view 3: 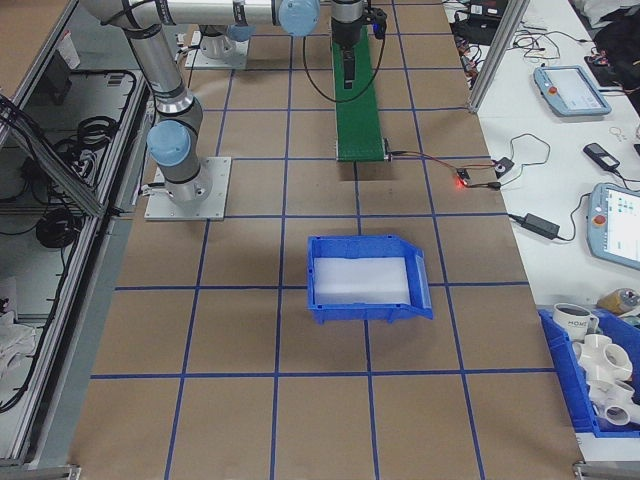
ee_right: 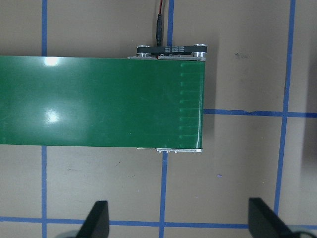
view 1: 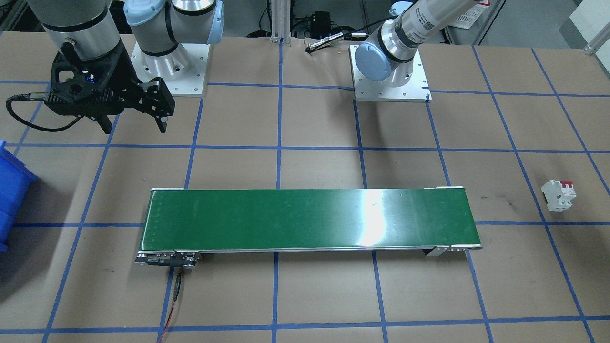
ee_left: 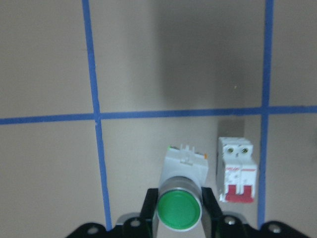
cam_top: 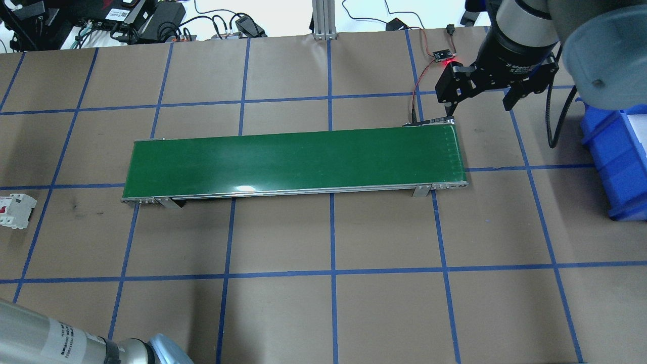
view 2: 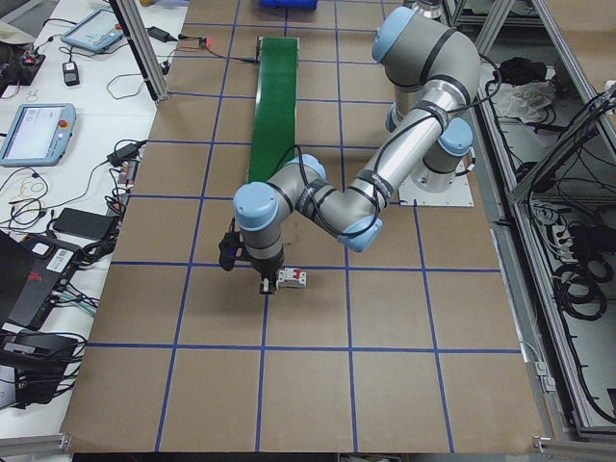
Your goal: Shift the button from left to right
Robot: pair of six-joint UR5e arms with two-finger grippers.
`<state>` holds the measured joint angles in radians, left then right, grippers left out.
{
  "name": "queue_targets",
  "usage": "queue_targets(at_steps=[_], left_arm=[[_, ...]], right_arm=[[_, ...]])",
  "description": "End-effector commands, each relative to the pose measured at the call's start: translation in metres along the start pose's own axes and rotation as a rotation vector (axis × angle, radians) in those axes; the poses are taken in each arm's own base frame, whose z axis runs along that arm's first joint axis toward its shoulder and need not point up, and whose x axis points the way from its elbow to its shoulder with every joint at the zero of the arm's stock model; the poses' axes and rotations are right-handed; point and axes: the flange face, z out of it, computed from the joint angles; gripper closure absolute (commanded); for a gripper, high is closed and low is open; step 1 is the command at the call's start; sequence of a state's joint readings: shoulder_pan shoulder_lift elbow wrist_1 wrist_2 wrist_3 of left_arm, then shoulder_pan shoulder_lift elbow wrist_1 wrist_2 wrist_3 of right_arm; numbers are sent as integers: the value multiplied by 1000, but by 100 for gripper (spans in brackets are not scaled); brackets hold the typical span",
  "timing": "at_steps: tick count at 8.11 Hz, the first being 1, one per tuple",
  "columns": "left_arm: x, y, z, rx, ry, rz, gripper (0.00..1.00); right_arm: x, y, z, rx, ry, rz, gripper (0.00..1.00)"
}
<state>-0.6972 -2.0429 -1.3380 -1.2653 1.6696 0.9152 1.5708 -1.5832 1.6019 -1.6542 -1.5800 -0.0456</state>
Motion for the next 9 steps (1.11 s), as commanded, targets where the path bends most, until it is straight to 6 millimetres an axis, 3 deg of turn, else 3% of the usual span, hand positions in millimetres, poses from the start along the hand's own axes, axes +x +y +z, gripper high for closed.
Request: queue_targets(at_steps=[1,4,6,9], left_arm=[[96,-37,-69,32,-16,-84,100],[217,-71,-65,-32,39,-124,100],[301,-71,-55,-83,55,-170,100],[369,-43,-20,-164,65,-232,100]], right_arm=[[0,0,0,3,0,0,0],[0,0,0,-2,0,-2,0],[0,0,0,1,0,-3,0],[0,0,-1,4,-1,-2,0]])
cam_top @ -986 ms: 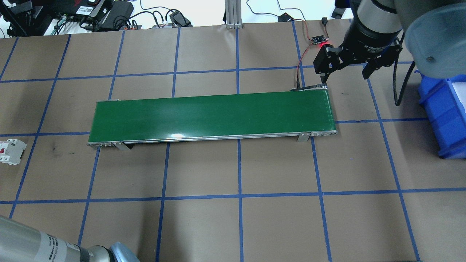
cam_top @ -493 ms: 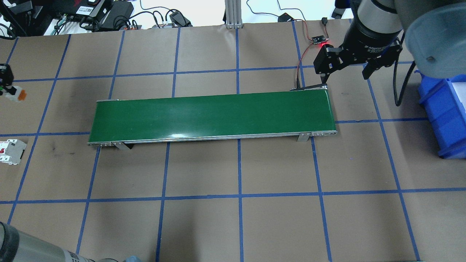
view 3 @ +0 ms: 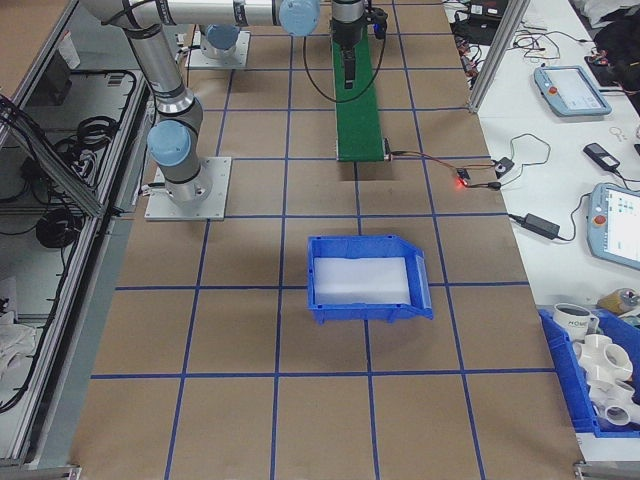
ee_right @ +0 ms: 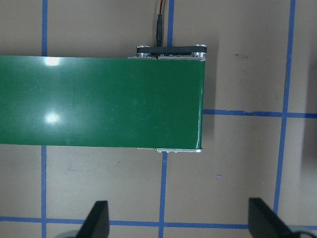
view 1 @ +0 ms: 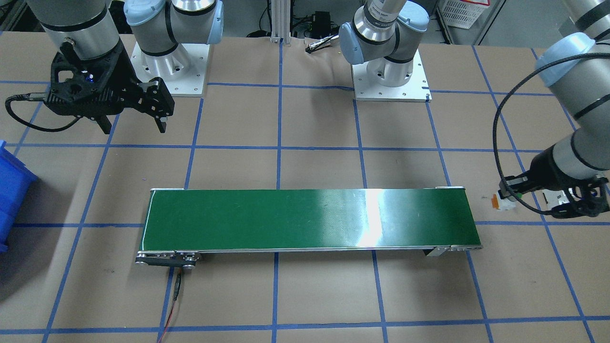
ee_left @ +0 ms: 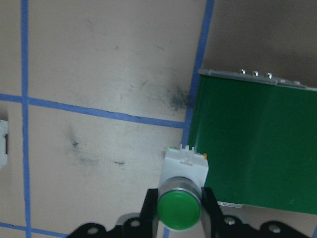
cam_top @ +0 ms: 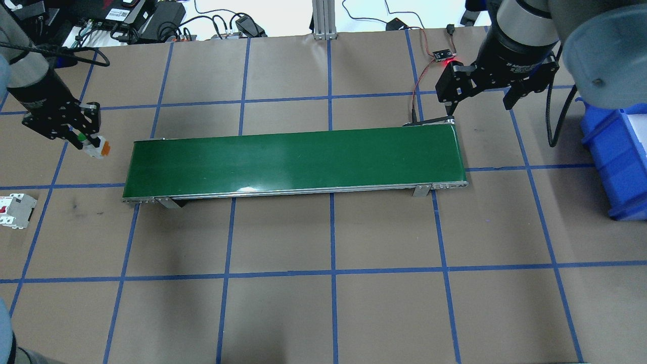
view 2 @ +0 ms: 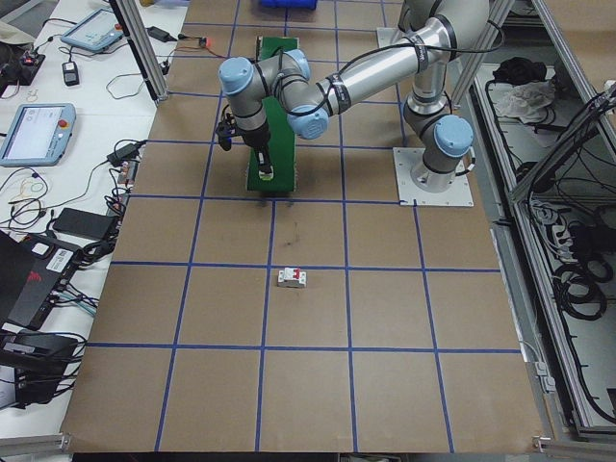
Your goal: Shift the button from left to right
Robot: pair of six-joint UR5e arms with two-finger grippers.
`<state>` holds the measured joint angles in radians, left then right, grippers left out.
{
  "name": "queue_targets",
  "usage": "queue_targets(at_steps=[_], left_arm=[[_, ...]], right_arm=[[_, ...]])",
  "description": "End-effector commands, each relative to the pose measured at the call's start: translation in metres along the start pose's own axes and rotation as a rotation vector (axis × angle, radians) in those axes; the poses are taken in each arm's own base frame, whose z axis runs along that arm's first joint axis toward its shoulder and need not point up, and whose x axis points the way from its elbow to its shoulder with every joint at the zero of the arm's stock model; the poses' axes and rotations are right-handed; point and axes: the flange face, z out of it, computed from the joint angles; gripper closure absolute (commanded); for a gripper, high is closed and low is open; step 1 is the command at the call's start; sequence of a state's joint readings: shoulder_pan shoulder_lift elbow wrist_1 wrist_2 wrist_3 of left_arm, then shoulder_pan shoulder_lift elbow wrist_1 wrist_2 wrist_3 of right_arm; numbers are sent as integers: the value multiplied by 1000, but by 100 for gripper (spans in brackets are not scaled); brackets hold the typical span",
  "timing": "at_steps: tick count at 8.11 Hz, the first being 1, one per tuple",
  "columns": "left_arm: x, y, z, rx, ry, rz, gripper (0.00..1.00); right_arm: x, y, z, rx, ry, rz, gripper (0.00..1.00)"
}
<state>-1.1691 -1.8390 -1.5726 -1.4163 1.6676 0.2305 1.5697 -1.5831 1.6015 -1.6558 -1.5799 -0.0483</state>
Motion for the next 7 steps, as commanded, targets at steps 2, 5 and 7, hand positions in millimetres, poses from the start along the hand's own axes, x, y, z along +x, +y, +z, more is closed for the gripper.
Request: queue_targets(at_steps=[2,5,7], left_arm=[[47,23,31,-28,-3,-69,100],[83,12,39,22,-11,-90,100],[85,3,50,19,-15,-67,100]], right_arm=[[-1,0,0,3,-1,0,0],[-1,0,0,1,-1,0,0],[-1,0,0,1,-1,0,0]])
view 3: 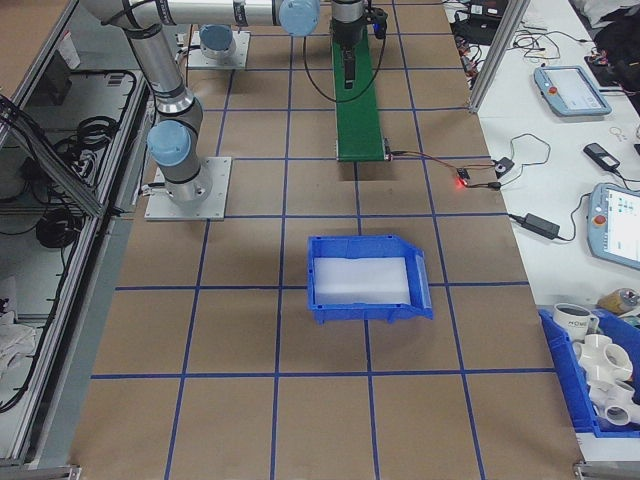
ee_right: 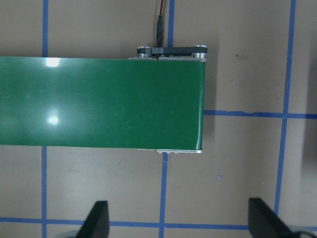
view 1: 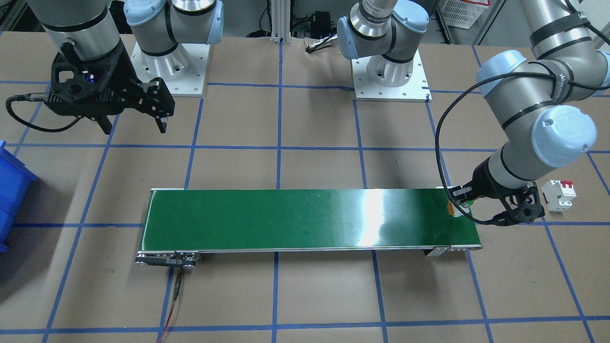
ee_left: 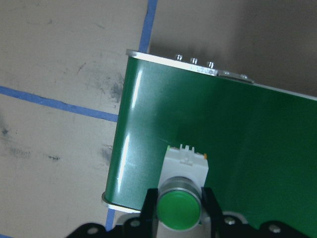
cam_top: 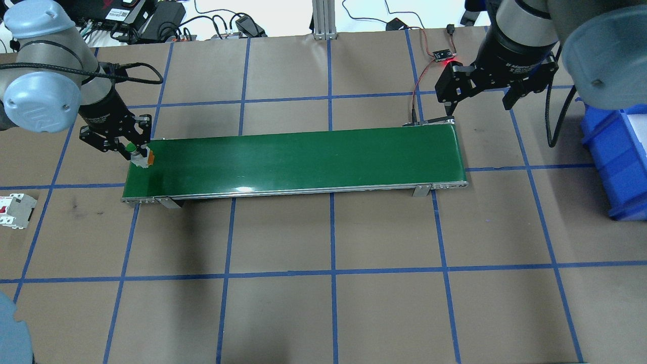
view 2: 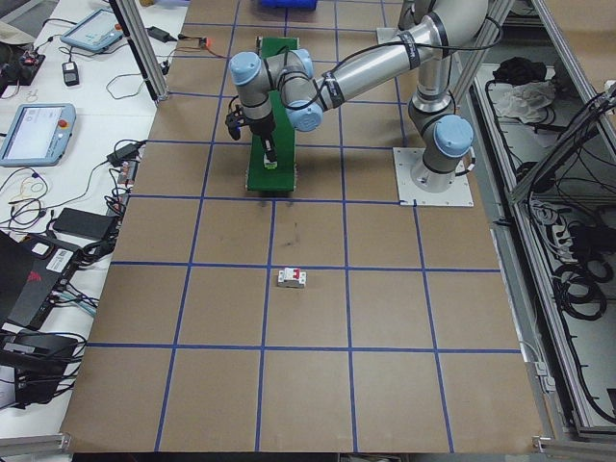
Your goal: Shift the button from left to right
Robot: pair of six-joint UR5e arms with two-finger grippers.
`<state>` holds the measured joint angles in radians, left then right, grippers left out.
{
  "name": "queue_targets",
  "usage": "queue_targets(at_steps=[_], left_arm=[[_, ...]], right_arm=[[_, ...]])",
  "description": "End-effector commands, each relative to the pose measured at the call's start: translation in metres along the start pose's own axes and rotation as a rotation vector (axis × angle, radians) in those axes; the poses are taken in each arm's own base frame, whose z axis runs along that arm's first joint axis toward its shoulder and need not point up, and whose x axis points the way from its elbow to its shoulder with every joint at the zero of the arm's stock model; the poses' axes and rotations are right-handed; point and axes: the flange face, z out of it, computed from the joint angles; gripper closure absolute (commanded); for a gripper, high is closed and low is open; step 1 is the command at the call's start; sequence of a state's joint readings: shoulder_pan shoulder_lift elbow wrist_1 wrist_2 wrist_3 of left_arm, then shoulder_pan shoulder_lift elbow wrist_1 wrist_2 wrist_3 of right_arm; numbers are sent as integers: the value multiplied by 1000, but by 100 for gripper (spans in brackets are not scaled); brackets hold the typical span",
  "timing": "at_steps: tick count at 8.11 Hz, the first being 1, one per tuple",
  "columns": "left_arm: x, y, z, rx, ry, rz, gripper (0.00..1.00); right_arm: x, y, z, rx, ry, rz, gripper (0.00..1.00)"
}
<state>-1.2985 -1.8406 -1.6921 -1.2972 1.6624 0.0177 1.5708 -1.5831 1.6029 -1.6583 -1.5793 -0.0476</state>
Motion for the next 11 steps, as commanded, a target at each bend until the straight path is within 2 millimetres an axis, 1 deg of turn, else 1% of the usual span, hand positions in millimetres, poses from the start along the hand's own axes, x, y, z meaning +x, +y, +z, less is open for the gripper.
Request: queue_targets(at_steps=[1,3,4,5,6,7,8,10,11], left_arm=[[5,-9,11,14,0,14,100],[8,-13,25,-12,22,13,99],[9,-15,27,-15,22,3,71],[9,-16,26,-9,23,-11,37],[15,-16,32,-22,74,-46,0],[23,-18,32,-27,158,-71,0],[26,-18,28,-23,189,-80,0],[29,-13,19,-13,192,-84,0],[36,-10,15,-14,180,-72,0]], right_arm=[[0,0,0,0,-1,0,0],[0,0,0,0,-1,0,0],[0,0,1,-2,-1,0,0],[0,0,1,-2,-1,0,0],[0,0,1,-2,-1,0,0],[0,0,1,-2,1,0,0],[0,0,1,-2,1,-2,0],[0,0,1,-2,1,-2,0],[0,0,1,0,1,0,0]])
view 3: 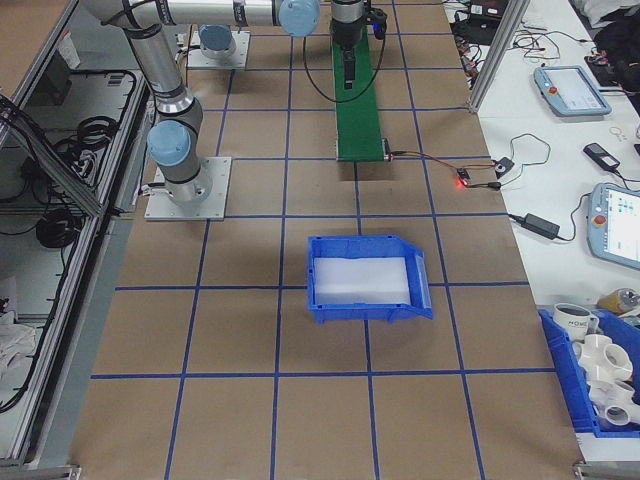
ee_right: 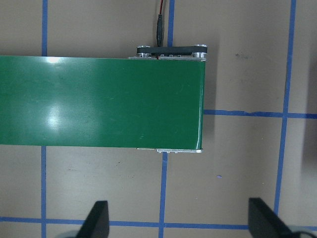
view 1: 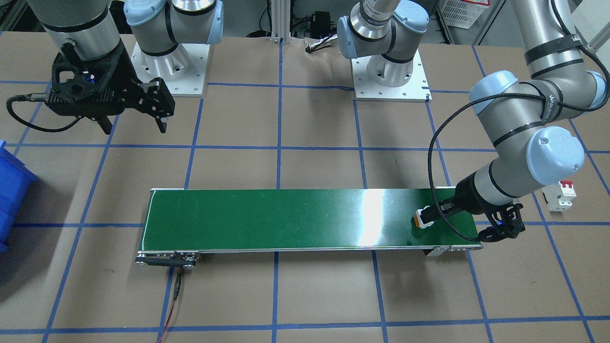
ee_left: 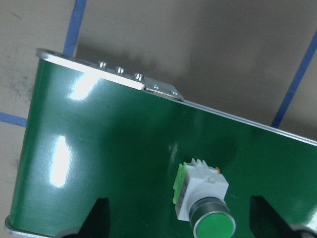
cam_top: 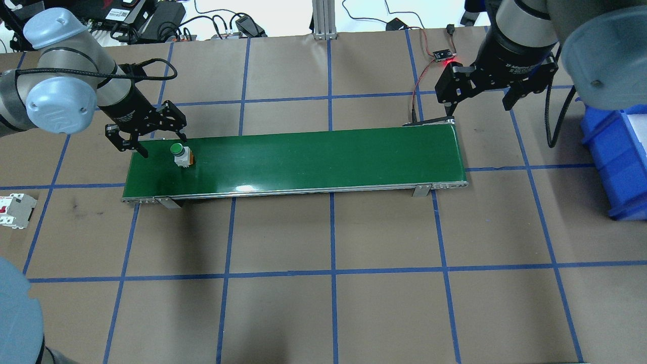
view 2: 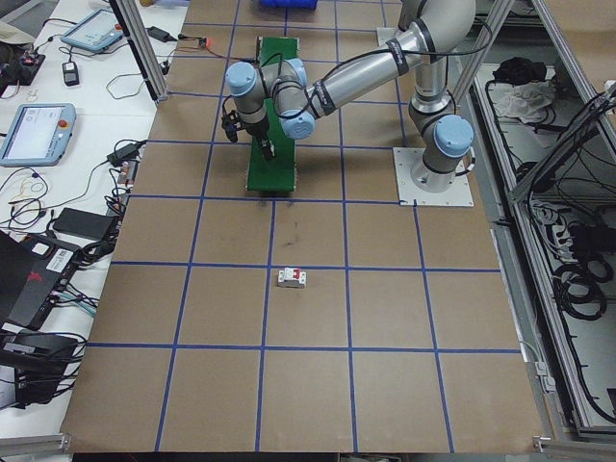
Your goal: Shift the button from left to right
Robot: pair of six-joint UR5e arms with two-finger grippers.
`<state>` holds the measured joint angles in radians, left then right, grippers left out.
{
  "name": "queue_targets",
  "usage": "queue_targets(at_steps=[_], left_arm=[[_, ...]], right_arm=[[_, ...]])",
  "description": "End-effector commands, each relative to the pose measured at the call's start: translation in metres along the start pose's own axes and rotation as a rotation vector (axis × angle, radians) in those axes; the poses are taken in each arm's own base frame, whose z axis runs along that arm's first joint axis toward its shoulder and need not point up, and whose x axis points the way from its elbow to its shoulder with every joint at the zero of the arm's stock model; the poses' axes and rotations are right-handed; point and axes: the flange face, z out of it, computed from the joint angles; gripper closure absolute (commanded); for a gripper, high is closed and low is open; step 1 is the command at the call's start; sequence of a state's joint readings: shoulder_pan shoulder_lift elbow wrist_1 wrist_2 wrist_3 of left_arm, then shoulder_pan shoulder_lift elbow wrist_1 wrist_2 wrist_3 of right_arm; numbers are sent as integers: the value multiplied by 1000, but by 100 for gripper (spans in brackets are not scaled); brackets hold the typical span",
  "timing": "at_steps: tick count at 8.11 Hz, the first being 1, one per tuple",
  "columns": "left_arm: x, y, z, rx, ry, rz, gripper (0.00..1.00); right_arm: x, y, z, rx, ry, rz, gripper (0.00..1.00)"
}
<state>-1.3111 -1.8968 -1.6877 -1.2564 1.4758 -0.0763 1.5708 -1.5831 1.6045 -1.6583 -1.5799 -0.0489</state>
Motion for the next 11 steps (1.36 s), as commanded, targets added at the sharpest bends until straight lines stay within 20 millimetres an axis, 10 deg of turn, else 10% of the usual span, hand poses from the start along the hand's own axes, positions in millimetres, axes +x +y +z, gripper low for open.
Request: queue_targets(at_steps=[1,5,11], left_arm=[[25,14,-31,41,-9,30,0],[83,43,-193,149,0,126,0],[110,82,-229,252,12,201,0]], right_arm=[[0,0,0,1,0,1,0],[-1,-8,15,-23,-4,3,0],[0,-50,55,36,-11,4,0]])
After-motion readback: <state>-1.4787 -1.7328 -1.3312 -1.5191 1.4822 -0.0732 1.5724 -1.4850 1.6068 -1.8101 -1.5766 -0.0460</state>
